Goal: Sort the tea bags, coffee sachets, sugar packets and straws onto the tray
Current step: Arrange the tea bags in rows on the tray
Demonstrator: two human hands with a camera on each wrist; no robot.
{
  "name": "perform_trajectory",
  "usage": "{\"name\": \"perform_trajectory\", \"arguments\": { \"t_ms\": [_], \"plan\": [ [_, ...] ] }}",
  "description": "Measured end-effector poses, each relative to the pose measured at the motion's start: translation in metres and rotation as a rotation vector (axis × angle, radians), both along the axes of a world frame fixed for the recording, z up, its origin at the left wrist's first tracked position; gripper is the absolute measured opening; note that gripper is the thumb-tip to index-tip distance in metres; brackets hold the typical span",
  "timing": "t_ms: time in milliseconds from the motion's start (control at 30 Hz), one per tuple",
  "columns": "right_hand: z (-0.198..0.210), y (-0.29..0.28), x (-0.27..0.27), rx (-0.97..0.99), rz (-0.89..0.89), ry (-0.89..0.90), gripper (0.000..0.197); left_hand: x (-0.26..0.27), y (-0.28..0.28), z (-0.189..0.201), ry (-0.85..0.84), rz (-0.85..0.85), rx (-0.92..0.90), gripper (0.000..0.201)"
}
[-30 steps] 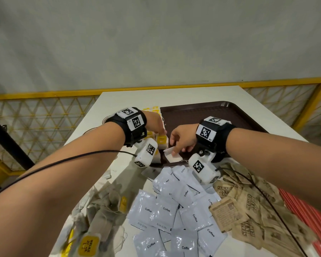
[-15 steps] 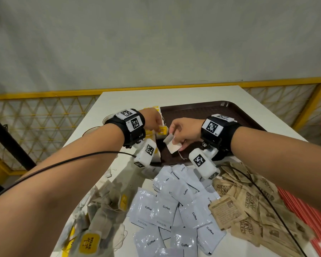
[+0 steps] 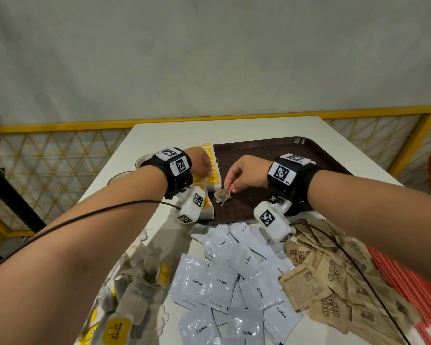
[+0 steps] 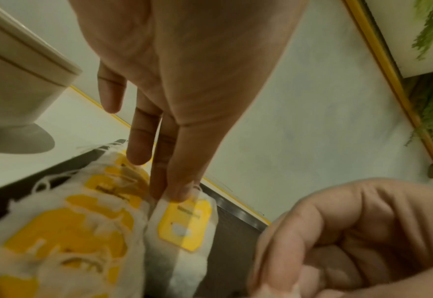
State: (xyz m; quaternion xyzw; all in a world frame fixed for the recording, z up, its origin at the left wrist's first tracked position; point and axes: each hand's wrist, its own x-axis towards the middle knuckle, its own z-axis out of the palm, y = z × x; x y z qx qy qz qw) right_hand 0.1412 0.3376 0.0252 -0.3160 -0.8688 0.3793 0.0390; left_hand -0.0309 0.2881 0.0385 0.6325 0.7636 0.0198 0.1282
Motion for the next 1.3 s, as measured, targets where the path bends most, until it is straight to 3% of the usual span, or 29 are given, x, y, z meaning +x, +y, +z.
{"name": "perform_trajectory", "arguments": {
  "t_ms": [100,367,600,800,933,1100,1300],
  "plan": [
    [-0.004,0.001,-0.004,0.047,-0.002,0.017,0.009,-0.002,0.003,-0.003,0.002,0.007,0.007,0.023],
    [-0.007,-0.003,-0.024,-0.214,-0.087,0.156,0.012,-0.006,0.01,-0.004,-0.002,0.054,0.016,0.018],
    [-0.01,0.001,-0.038,-0.067,-0.147,0.099,0.007,-0.014,0.011,0.003,-0.086,0.109,0.143,0.012],
    [-0.016,0.001,-0.037,-0.158,-0.189,0.145,0.017,-0.013,0.009,0.002,-0.062,0.065,-0.067,0.021],
    [-0.019,0.001,-0.031,-0.182,-0.212,0.189,0.023,-0.007,0.01,-0.003,-0.002,0.045,-0.065,0.019],
    [-0.022,0.004,-0.029,-0.011,-0.175,0.052,0.034,0.0,0.011,-0.001,0.034,0.07,-0.087,0.035],
    [-0.023,0.003,-0.036,0.055,-0.044,-0.108,0.026,0.003,0.008,0.007,0.04,0.106,-0.006,0.035]
  ]
}}
